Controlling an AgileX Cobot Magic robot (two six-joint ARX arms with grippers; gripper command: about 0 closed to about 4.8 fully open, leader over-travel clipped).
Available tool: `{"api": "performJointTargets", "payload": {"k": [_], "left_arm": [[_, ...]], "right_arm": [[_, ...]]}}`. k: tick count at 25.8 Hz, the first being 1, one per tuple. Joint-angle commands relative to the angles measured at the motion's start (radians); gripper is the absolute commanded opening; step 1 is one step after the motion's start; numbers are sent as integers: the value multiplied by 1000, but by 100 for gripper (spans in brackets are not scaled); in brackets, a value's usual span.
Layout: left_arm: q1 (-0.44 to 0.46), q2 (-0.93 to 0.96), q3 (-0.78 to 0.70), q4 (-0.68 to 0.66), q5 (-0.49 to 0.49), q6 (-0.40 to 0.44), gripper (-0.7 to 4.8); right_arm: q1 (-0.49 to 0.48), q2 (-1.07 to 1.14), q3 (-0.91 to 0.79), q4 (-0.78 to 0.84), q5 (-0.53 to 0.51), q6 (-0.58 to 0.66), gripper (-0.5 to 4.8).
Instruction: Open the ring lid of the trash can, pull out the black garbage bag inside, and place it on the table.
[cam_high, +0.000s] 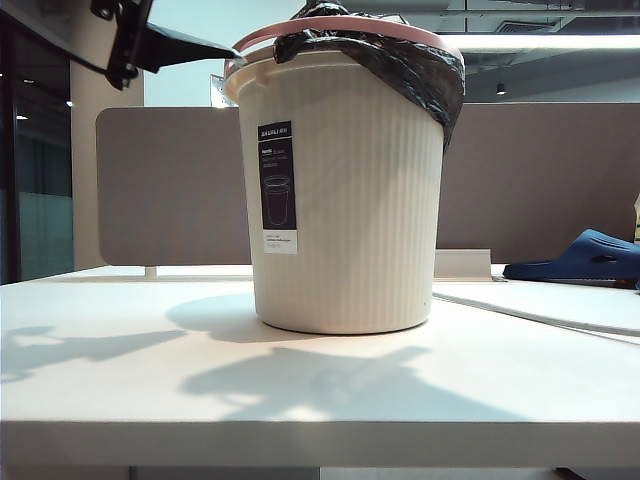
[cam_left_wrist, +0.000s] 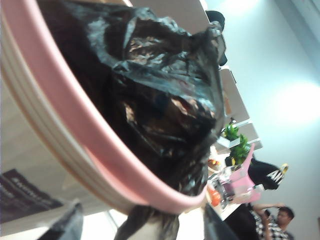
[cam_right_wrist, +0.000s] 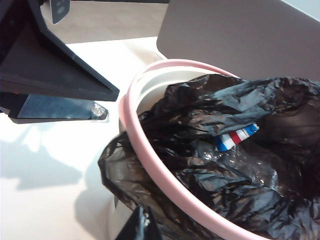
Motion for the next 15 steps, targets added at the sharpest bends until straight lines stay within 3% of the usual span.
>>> {"api": "performJointTargets", "payload": {"k": [1,15], "left_arm": [[-1,20,3,84,1,-53,325],[0,33,3,167,-12,-94,324]], "right_arm": [[0,-2,7,21,1,-2,-1],[2,2,7,21,-2,-2,-1]]}}
